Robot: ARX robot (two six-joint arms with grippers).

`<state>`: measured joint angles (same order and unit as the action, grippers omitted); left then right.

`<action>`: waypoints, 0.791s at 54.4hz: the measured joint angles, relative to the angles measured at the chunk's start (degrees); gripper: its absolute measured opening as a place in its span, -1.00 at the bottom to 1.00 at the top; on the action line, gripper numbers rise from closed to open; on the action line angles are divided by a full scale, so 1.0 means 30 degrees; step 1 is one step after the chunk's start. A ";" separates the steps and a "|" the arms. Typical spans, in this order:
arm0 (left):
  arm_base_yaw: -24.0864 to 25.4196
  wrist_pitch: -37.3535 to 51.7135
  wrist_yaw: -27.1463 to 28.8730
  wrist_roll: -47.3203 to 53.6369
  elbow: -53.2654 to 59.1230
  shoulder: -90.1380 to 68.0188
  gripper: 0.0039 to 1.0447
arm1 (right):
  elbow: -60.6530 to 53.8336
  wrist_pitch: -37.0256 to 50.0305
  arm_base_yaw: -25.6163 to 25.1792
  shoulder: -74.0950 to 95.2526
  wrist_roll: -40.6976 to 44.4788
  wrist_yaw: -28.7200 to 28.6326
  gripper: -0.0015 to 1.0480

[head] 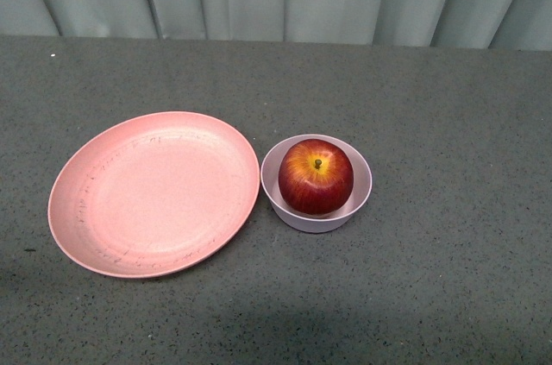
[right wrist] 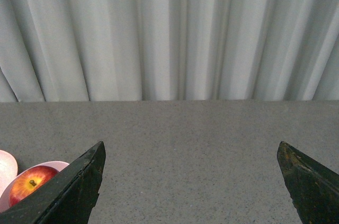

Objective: Move apple from plate to bowl

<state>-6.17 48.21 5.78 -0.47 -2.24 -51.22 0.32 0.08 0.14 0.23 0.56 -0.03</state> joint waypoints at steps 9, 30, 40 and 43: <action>0.1836 -0.2557 -0.1727 0.0015 0.0357 0.3031 -0.93 | 0.0000 0.0000 0.0000 0.0007 0.0000 -0.0007 0.82; 0.2004 -0.6965 -0.1923 0.0022 0.0372 0.7927 -0.93 | 0.0000 0.0000 0.0000 0.0000 0.0000 -0.0007 0.82; 0.2004 -0.8451 -0.1931 0.0022 0.0379 0.9486 -0.93 | 0.0000 0.0000 0.0000 0.0000 0.0000 -0.0007 0.82; 0.2004 -0.8903 -0.1923 0.0022 0.0379 0.9967 -0.93 | 0.0000 0.0000 0.0000 0.0000 0.0000 -0.0007 0.82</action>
<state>-0.16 21.50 0.01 -0.40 -1.10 -21.32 0.32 0.08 0.14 0.23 0.56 -0.05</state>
